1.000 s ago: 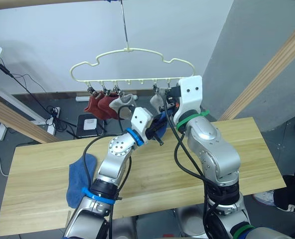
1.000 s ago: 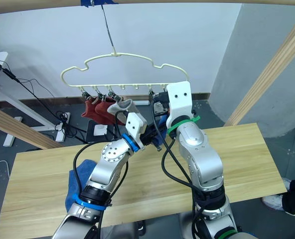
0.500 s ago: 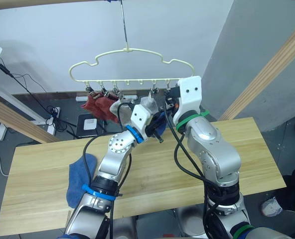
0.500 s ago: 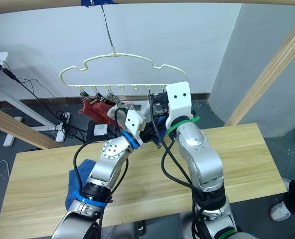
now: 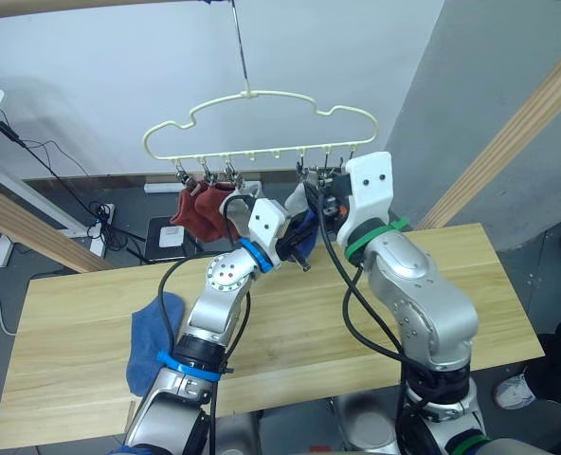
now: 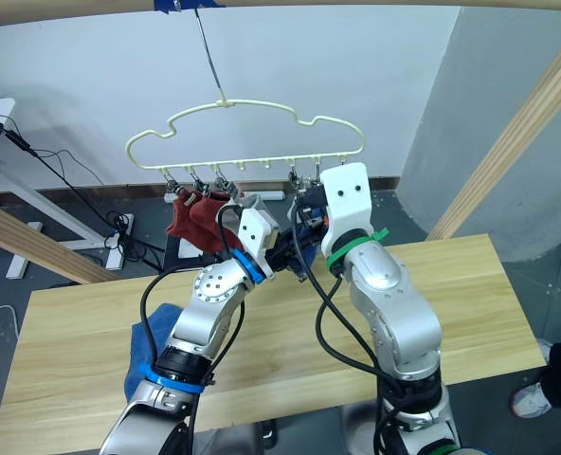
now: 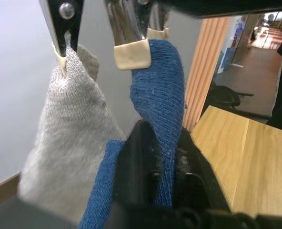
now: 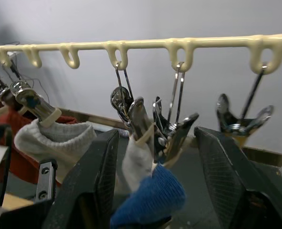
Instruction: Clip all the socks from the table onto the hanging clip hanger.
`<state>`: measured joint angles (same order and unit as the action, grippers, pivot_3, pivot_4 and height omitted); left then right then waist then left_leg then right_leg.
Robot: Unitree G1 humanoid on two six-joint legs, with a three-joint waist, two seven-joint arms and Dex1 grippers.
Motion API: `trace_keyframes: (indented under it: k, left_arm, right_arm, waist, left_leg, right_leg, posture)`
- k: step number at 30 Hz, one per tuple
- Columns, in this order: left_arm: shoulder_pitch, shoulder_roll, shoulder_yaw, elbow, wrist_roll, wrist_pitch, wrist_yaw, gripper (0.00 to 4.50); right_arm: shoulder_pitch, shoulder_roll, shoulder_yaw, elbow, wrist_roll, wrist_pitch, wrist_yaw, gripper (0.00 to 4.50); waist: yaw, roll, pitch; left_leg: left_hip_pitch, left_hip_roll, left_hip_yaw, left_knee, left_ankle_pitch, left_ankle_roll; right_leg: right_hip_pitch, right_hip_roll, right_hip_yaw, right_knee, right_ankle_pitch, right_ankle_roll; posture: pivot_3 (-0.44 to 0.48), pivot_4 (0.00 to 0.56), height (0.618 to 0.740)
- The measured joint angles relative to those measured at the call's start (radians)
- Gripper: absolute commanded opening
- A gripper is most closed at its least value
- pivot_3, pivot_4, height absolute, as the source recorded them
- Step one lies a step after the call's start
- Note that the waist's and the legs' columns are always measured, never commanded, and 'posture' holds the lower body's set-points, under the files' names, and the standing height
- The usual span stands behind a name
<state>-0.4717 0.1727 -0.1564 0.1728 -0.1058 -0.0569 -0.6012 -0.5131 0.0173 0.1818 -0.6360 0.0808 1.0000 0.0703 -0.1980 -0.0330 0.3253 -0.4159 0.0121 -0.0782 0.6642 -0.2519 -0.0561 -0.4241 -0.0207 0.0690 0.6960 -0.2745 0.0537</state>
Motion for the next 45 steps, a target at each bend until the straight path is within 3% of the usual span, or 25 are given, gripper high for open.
trace_keyframes:
  k: [5, 10, 14, 21, 30, 45]
  left_arm:
    - [0.0, 0.0, 0.005, 0.0, -0.01, 0.015, -0.006, 2.7]
    - [0.032, 0.015, 0.005, -0.032, -0.021, 0.039, -0.038, 2.7]
    - [0.098, 0.071, 0.009, -0.136, -0.099, 0.112, -0.116, 2.7]
    - [0.151, 0.216, 0.07, -0.381, -0.329, 0.314, -0.264, 2.7]
    - [0.156, 0.345, 0.197, -0.556, -0.555, 0.544, -0.258, 2.7]
    - [0.118, 0.37, 0.222, -0.604, -0.593, 0.613, -0.198, 2.7]
  right_arm:
    - [0.032, -0.074, -0.004, -0.085, 0.032, 0.026, 0.049, 2.6]
    - [0.074, -0.153, -0.002, -0.154, 0.042, 0.011, 0.078, 2.6]
    - [0.107, -0.187, -0.007, -0.166, 0.013, -0.003, 0.056, 2.6]
    - [0.097, -0.204, -0.002, -0.064, -0.07, -0.066, -0.005, 2.6]
    - [0.065, -0.153, 0.0, -0.01, -0.1, -0.108, -0.014, 2.6]
    - [-0.015, -0.076, -0.005, 0.175, -0.148, -0.213, -0.058, 2.6]
  waist:
    - [0.0, 0.0, 0.0]
    - [-0.002, 0.0, 0.0]
    - [-0.003, 0.0, 0.0]
    - [-0.002, 0.0, 0.0]
    - [0.0, 0.0, 0.0]
    - [0.003, 0.0, 0.0]
  left_leg:
    - [0.0, 0.0, 0.0, 0.0, 0.0, 0.0]
    - [0.0, 0.0, 0.0, 0.0, 0.0, 0.0]
    - [0.0, 0.0, 0.0, 0.0, 0.0, 0.0]
    - [0.001, 0.0, 0.0, 0.0, 0.002, -0.001]
    - [0.001, 0.001, -0.001, -0.001, 0.002, -0.001]
    - [0.001, 0.001, -0.001, -0.001, 0.002, -0.001]
  right_leg:
    - [0.0, 0.0, 0.0, 0.0, 0.0, 0.0]
    - [0.0, 0.0, 0.0, 0.0, 0.0, 0.0]
    - [0.0, 0.0, 0.0, 0.0, 0.0, 0.0]
    - [0.001, 0.0, 0.0, 0.001, 0.0, 0.0]
    - [0.001, 0.0, 0.0, 0.0, 0.0, 0.0]
    - [0.001, 0.0, 0.0, 0.0, 0.0, 0.0]
  posture:
    - [-0.31, 0.259, 0.74]
    - [-0.31, 0.26, 0.74]
    - [-0.309, 0.266, 0.74]
    - [-0.298, 0.269, 0.74]
    - [-0.282, 0.271, 0.74]
    - [-0.252, 0.255, 0.74]
